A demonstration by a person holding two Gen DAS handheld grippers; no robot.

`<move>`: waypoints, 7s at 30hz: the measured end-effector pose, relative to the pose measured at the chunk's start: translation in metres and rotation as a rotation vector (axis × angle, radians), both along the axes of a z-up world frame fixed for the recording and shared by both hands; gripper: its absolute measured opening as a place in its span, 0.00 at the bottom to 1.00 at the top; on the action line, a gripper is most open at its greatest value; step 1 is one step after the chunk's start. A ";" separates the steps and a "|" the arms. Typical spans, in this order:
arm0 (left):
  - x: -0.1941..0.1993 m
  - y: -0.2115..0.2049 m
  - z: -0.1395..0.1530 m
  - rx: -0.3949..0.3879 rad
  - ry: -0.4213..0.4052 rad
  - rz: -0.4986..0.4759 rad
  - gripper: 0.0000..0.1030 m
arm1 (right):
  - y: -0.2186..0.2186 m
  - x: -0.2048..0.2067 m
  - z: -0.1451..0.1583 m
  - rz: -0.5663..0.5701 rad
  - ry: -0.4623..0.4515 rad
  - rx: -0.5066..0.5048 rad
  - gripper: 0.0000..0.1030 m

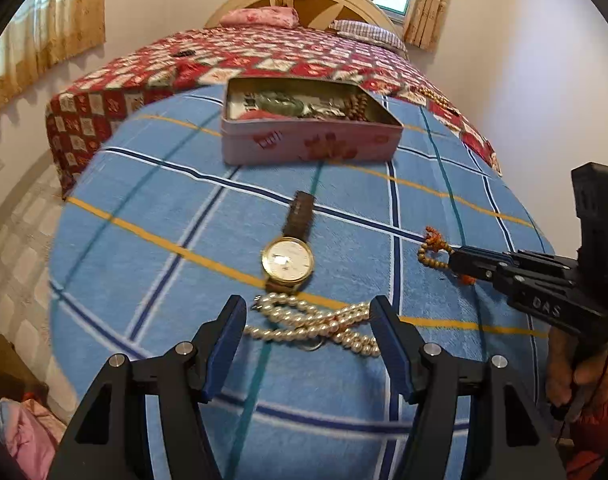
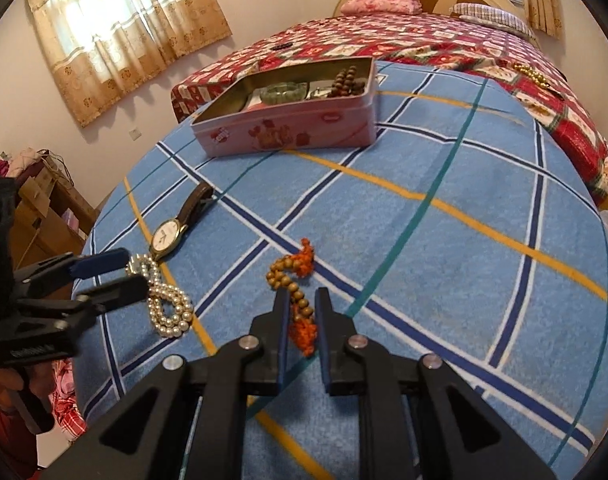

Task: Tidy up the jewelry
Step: 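Grasp the pearl strand with the left gripper while the right gripper grasps the orange-tasseled bracelet, then lift the pearl strand with the left gripper while the right gripper holds the tasseled bracelet, then drop the pearl strand and tasseled bracelet into the tin, opening both grippers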

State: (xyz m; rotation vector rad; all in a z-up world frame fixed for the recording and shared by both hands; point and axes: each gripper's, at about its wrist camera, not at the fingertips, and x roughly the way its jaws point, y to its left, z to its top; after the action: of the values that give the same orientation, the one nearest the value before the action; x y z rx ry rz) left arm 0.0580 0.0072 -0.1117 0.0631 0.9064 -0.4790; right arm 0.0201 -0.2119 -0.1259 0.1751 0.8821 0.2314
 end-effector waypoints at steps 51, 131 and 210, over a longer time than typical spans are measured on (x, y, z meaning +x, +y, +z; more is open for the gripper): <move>0.017 -0.022 -0.007 -0.032 0.033 -0.107 0.29 | -0.005 0.000 0.009 -0.036 -0.039 -0.001 0.48; 0.037 -0.020 -0.011 -0.067 0.042 -0.111 0.48 | 0.005 0.006 0.022 -0.036 -0.059 0.012 0.08; 0.159 -0.046 0.059 -0.125 -0.214 -0.064 0.12 | 0.003 0.152 0.096 0.035 -0.207 0.241 0.09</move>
State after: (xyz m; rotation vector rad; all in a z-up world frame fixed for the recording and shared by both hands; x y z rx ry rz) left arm 0.2169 -0.0393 -0.0531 0.0287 0.6651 -0.5761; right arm 0.1725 -0.2088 -0.0304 0.3542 0.6501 0.3819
